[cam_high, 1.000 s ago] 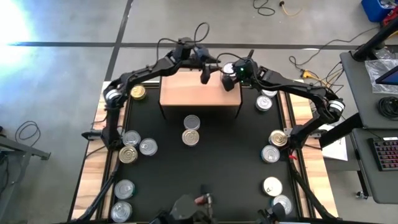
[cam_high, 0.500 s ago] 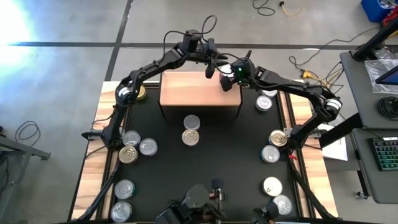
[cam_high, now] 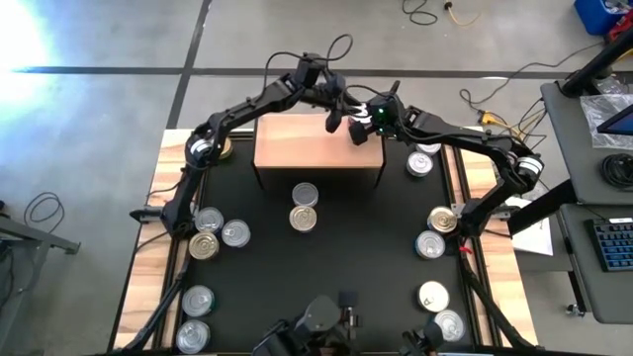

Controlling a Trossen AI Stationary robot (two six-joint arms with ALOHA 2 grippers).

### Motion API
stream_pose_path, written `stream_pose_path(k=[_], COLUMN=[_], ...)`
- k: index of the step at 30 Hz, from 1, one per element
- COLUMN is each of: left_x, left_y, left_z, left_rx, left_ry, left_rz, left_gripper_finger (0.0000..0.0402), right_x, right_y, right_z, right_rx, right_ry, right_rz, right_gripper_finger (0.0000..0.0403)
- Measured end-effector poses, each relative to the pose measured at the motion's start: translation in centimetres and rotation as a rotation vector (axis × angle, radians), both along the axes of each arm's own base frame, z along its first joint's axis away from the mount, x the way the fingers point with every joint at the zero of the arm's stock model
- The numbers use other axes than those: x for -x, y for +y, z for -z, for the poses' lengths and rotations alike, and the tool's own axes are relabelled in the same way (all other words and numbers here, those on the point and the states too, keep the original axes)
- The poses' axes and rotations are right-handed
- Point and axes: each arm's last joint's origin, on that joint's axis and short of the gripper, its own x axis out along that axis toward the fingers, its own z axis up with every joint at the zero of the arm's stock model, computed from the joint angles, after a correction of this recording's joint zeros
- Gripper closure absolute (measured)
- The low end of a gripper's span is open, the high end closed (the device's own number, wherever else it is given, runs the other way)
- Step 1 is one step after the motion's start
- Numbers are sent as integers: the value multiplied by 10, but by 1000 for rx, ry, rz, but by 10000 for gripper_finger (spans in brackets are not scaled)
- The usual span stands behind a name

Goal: Stack canned seafood by type on shelf
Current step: Stack the red tuna can on top of the other red tuna can on the shelf

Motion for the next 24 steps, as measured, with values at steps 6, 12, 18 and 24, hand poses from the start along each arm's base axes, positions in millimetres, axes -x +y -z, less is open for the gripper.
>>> stream_pose_path(k=[6,12,18,24], left_x=[-3,-5,-9,-6], left_y=[-6,-3,0,5], left_z=[7,14,31,32], left_rx=[-61,-59,-22,-19], left_ry=[77,100,128,137], left_rz=[-60,-109,-79,-85], left_gripper_finger=[314,314,314,314], right_x=[-2,-3,-3,-3], right_y=[4,7,7,8], right_z=[0,0,1,0], right_rx=[4,20,16,4], right_ry=[16,51,52,40], right_rz=[-24,-78,-78,-67], right_gripper_finger=[4,3,3,3])
